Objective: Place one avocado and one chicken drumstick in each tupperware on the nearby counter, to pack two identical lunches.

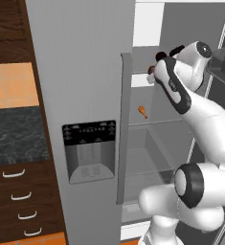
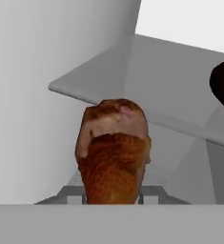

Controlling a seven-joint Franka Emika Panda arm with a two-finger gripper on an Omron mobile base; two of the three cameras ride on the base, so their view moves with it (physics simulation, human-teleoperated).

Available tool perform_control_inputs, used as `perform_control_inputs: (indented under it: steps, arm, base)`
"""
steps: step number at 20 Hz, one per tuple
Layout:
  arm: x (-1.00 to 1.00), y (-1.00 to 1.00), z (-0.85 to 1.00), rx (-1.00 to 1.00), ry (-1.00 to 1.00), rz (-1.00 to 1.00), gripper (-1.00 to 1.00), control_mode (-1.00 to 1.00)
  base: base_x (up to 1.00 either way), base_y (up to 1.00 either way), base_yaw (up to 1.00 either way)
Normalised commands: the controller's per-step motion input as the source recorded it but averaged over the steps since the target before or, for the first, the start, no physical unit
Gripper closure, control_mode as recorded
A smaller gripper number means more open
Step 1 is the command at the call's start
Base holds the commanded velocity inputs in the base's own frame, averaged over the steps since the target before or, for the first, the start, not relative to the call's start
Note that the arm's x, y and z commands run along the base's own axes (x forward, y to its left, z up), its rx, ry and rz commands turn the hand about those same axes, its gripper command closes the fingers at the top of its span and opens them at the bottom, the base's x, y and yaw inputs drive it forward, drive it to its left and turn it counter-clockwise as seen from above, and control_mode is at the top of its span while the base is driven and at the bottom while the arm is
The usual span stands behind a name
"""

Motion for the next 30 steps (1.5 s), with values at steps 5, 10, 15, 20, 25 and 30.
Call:
perform_control_inputs:
  steps: [5,10,15,20,25,30]
  arm:
    - [-1.0,0.0,-0.19,-0.01,0.0,-0.12,1.0,-1.0]
    - [-1.0,0.0,-0.17,0.0,-0.02,-0.03,1.0,-1.0]
    - [-1.0,0.0,-0.17,0.0,-0.05,0.0,1.0,-1.0]
    - [-0.4,0.0,-0.1,0.0,-0.01,0.0,1.0,1.0]
    - [0.0,0.0,0.0,0.0,0.0,0.0,1.0,1.0]
    - [0.0,0.0,0.0,0.0,0.0,0.0,1.0,1.0]
  base:
    - [0.0,0.0,0.0]
    - [0.0,0.0,0.0]
    - [0.0,0.0,0.0]
    - [-0.6,0.18,0.0]
    - [-0.6,0.92,0.02]
    - [0.04,1.0,0.08]
